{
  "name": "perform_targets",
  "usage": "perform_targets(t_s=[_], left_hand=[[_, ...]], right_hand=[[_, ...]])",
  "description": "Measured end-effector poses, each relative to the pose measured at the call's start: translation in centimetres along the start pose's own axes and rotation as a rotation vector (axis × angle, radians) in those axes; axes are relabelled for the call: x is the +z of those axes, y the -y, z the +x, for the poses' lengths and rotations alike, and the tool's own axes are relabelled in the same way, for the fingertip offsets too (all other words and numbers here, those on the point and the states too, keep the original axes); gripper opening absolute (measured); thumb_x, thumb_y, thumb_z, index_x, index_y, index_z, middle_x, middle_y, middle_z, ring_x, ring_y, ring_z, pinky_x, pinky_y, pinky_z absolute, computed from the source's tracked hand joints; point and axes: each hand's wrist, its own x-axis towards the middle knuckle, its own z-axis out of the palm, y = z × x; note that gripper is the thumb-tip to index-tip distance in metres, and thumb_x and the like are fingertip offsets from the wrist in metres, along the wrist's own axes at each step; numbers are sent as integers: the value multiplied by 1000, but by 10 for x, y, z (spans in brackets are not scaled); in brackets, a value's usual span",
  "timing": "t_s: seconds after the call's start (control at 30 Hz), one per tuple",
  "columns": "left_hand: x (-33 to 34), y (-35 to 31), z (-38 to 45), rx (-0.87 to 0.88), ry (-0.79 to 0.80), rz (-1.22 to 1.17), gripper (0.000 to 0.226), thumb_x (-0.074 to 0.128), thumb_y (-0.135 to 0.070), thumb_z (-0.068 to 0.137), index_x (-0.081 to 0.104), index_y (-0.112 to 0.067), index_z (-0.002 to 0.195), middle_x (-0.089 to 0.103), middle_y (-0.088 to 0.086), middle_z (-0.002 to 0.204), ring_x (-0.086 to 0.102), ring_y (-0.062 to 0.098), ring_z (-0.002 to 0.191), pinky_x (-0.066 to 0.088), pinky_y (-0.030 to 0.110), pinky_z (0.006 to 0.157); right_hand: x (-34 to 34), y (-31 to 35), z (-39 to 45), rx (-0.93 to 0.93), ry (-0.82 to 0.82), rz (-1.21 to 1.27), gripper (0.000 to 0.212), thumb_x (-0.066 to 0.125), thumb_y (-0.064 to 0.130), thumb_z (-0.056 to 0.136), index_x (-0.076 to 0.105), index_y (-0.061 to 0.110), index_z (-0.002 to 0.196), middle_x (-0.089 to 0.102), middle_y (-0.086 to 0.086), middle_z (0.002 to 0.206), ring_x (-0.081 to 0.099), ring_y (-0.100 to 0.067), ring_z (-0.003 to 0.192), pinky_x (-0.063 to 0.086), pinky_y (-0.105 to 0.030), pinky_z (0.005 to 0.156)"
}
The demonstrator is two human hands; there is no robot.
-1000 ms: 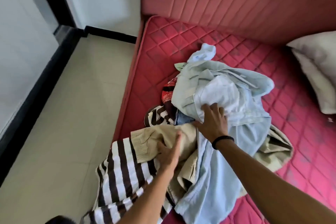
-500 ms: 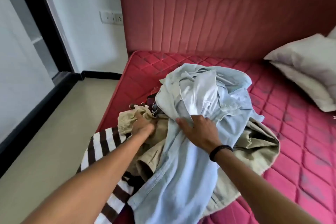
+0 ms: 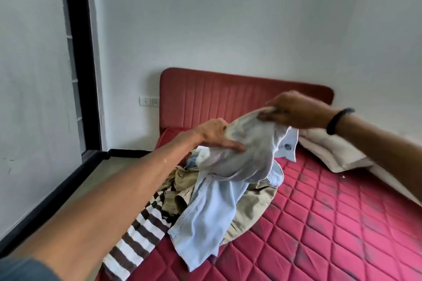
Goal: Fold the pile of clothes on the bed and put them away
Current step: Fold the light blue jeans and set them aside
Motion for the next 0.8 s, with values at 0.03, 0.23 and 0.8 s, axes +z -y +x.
perform_targets(t_s=[0.03, 0.23, 0.8], left_hand=[[-2, 0, -9, -66, 75, 22, 49, 83, -68, 59, 68, -25, 78, 71, -10, 78, 67, 6, 67, 57, 28, 72], [-7, -24, -80, -256, 238, 379, 38, 78, -57, 83, 67, -20, 84, 59, -10, 72, 57, 9, 65, 43, 18, 58], [-164, -17, -199, -507, -101, 857, 72, 61, -89, 69, 52, -19, 80, 58, 0, 86, 54, 19, 78, 43, 33, 77]], right_hand=[[-22, -11, -11, 79, -28, -13, 37, 64, 53, 97, 60, 27, 70, 60, 9, 65, 57, -6, 61, 43, -32, 60], [-53, -35, -70, 396, -87, 161, 44, 69, 36, 97, 59, 11, 62, 51, 8, 46, 49, -7, 45, 37, -28, 49], [-46, 0, -33, 292, -422, 989, 41, 84, 39, 86, 73, -1, 90, 69, -9, 77, 62, -17, 67, 48, -28, 63]])
